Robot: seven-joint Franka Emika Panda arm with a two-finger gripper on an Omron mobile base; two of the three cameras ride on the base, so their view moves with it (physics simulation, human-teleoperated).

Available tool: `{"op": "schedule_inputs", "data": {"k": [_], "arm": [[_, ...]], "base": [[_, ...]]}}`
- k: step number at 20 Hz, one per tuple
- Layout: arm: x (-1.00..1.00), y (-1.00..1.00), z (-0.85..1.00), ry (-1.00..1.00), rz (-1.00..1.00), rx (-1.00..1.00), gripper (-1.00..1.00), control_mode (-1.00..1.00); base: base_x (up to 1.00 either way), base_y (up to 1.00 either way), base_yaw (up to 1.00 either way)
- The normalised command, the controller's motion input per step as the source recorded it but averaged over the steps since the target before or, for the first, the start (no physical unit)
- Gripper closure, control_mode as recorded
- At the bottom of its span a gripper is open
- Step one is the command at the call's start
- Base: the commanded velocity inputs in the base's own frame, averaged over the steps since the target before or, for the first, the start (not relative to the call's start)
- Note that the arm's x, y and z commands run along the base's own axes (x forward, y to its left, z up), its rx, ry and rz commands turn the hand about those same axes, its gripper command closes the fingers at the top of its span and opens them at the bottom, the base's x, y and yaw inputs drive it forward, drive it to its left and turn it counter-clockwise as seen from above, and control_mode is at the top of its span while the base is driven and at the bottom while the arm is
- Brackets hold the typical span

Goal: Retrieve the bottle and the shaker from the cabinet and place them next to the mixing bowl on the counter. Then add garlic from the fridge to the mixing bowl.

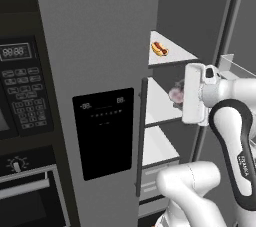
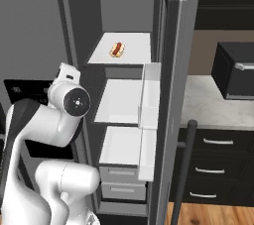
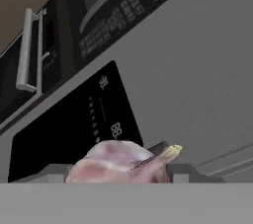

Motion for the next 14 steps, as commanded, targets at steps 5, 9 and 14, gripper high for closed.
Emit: {"op": "schedule_inputs", "data": {"k": [5, 9, 14], "arm": [[-0.09, 0.1, -0.17, 0.01, 0.02, -0.05, 1.0, -1.0], [-0.18, 0.0, -0.04, -0.04, 0.0, -0.01, 1.0, 1.0], [0.0, 0.0, 0.0, 0.0, 0.0, 0.0, 1.0, 1.0]], "base": [[0.0, 0.0, 0.0], [-0.35, 0.04, -0.01], [-0.75, 0.34, 0.01]]}}
